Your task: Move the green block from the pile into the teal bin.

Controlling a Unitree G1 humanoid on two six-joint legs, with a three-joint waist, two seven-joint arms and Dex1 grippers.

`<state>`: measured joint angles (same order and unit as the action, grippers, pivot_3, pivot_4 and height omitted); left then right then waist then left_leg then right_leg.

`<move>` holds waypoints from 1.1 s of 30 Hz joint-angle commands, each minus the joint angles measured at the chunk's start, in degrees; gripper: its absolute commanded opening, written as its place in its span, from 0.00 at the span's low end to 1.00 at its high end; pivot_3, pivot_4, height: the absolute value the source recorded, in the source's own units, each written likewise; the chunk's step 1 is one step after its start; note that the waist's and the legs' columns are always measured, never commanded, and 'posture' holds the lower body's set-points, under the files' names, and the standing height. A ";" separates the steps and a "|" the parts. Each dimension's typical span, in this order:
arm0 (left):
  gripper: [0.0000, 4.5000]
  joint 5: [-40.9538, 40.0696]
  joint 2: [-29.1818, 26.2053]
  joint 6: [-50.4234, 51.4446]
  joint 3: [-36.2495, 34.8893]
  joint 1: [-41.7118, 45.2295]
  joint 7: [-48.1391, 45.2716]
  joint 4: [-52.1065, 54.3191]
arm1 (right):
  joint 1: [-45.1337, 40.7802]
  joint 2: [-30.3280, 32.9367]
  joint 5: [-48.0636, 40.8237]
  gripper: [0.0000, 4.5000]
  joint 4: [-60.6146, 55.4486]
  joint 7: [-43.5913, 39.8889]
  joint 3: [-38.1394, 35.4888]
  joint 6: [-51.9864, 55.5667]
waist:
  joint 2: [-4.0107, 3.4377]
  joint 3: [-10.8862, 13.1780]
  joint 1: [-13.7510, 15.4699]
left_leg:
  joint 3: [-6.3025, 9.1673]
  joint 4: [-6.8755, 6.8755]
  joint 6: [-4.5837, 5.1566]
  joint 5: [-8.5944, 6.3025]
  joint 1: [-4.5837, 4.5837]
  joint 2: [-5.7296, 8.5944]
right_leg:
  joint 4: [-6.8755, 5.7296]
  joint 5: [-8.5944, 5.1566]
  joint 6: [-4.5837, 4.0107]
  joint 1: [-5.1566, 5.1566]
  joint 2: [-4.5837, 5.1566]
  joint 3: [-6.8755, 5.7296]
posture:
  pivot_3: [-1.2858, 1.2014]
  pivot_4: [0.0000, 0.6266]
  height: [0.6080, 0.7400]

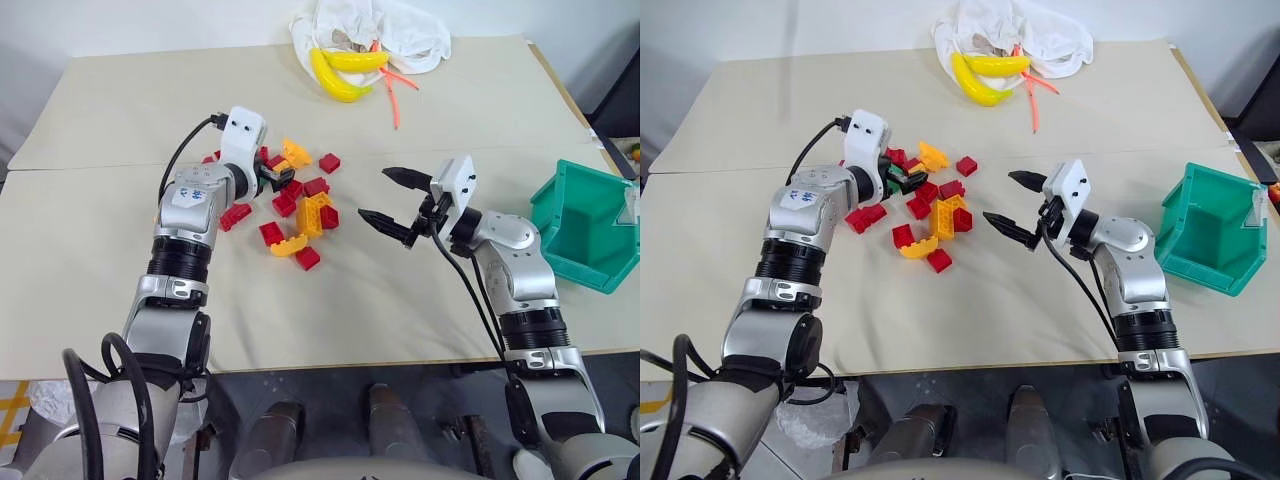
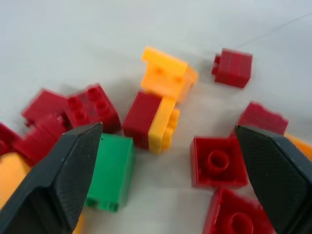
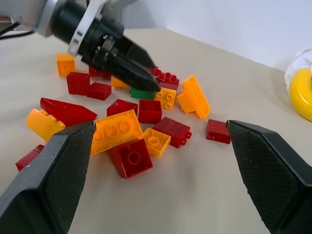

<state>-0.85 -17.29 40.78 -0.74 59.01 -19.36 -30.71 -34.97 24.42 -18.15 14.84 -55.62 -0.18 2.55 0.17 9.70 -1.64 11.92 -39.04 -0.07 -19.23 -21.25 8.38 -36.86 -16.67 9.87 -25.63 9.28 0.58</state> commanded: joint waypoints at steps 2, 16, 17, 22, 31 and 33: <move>0.99 1.44 0.84 -1.99 -1.05 5.81 6.09 -7.34 | -1.47 0.07 -0.18 1.00 -0.29 -0.71 -0.21 -0.95 | 0.00 0.00 0.06 | 0.00 0.00 0.00 0.00 0.00 0.01 | 0.00 0.00 0.00 0.00 0.00 0.00 | 0.52 0.24 1.00; 0.86 3.55 -1.69 -0.11 1.53 18.30 2.06 -34.41 | -1.44 0.68 0.18 1.00 -0.27 -0.26 -1.07 -1.33 | 0.01 0.01 -0.13 | -0.04 0.01 0.00 0.00 0.00 0.02 | 0.01 0.00 0.01 0.00 0.00 -0.01 | 0.52 0.24 1.00; 0.79 3.35 -1.75 -0.04 1.12 18.58 2.36 -34.95 | -1.41 0.71 0.22 1.00 -0.29 -0.20 -1.12 -1.36 | 0.01 0.01 -0.15 | -0.04 0.01 0.00 0.00 0.00 0.01 | 0.01 0.00 0.01 0.00 0.00 -0.01 | 0.52 0.24 1.00; 0.44 3.26 -2.25 -0.51 1.64 18.98 -1.17 -34.05 | -1.08 1.26 0.10 1.00 -0.89 0.30 -1.64 -1.13 | 0.01 0.01 -0.09 | -0.04 0.01 0.00 0.00 0.00 0.02 | 0.00 0.00 0.01 -0.01 0.00 -0.01 | 0.52 0.24 1.00; 0.33 0.87 -4.42 -8.69 4.21 11.48 -16.59 -9.95 | 1.08 5.80 -1.09 1.00 -2.66 0.96 -4.67 0.79 | 0.01 0.01 0.00 | -0.03 0.04 0.00 0.00 -0.04 0.01 | 0.01 0.00 0.01 -0.04 0.01 0.00 | 0.52 0.24 1.00; 0.33 -0.24 -3.71 -9.68 5.37 9.14 -20.26 -4.43 | 2.06 7.52 -1.41 1.00 -3.18 0.70 -5.68 1.71 | 0.01 0.01 0.07 | -0.03 0.02 0.01 0.00 -0.05 0.01 | 0.04 0.00 0.00 -0.04 0.02 0.00 | 0.52 0.24 1.00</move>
<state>0.18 -21.10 32.93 3.64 68.30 -36.78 -40.09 -32.94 30.95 -18.35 14.00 -54.92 -3.87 3.98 0.18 9.70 -1.58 11.89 -39.02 -0.07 -19.24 -21.30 8.39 -36.82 -16.66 9.88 -25.66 9.30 0.58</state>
